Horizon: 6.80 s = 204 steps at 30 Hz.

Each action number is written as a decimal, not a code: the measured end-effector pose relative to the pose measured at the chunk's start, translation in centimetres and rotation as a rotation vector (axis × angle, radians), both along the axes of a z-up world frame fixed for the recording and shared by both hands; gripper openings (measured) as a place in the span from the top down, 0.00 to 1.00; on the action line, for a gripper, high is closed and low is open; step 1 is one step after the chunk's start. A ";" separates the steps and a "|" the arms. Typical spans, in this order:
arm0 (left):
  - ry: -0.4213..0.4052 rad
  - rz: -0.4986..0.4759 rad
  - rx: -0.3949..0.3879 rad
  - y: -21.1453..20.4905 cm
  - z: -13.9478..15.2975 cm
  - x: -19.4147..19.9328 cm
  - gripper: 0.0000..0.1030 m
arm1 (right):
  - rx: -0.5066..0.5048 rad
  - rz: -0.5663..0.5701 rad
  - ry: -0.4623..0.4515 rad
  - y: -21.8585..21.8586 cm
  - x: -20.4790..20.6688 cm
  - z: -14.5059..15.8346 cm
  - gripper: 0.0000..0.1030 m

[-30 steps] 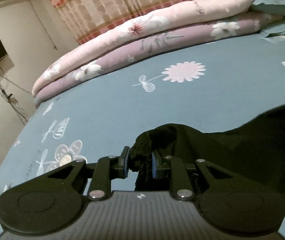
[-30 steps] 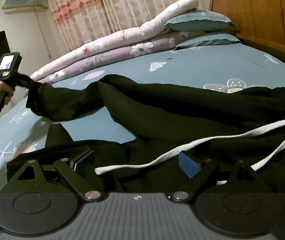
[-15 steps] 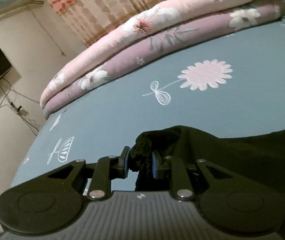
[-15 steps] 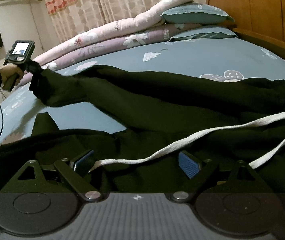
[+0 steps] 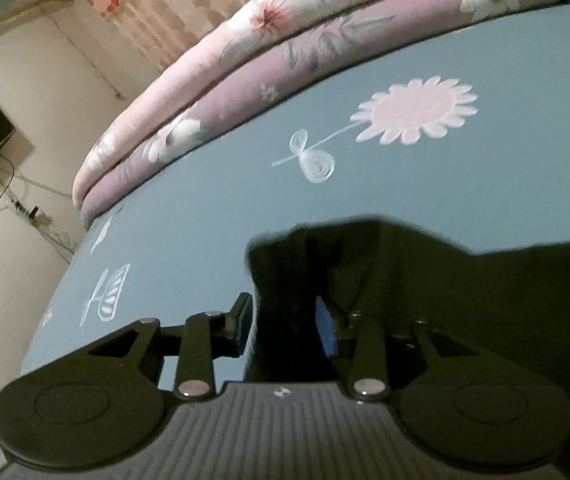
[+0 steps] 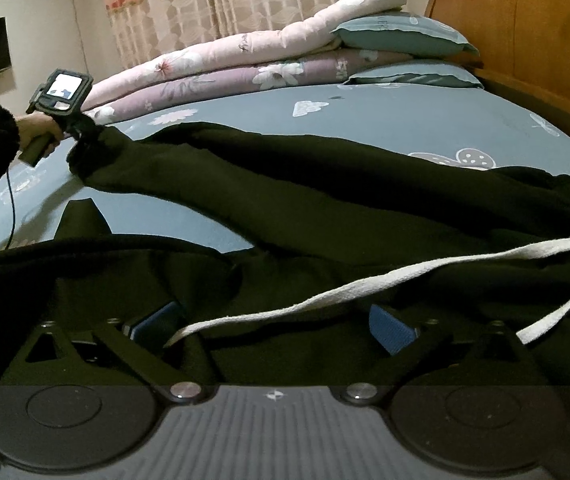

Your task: Fold clothes

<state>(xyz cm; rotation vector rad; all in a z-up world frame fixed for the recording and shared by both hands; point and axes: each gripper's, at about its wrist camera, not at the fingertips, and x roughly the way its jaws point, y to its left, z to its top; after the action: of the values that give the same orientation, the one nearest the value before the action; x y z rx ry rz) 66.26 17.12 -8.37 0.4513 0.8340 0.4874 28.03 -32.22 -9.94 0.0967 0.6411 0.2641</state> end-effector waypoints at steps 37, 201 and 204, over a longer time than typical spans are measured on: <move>-0.099 0.276 -0.633 5.2 0.6 -8.7 0.92 | -0.021 -0.002 0.032 0.0 0.1 0.3 0.00; -0.020 -0.721 -0.680 -12.6 1.4 -31.5 0.27 | -0.414 0.042 0.254 -17.4 19.7 5.5 0.38; -0.019 -0.722 -0.682 -12.6 1.3 -31.4 0.27 | -0.378 0.042 0.271 -18.0 19.4 3.3 0.34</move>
<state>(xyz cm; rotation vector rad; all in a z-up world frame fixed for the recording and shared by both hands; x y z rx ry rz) 34.85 4.49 -7.08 0.0884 0.7070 -0.4576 47.44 -50.18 -6.60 -0.2482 0.9531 0.1673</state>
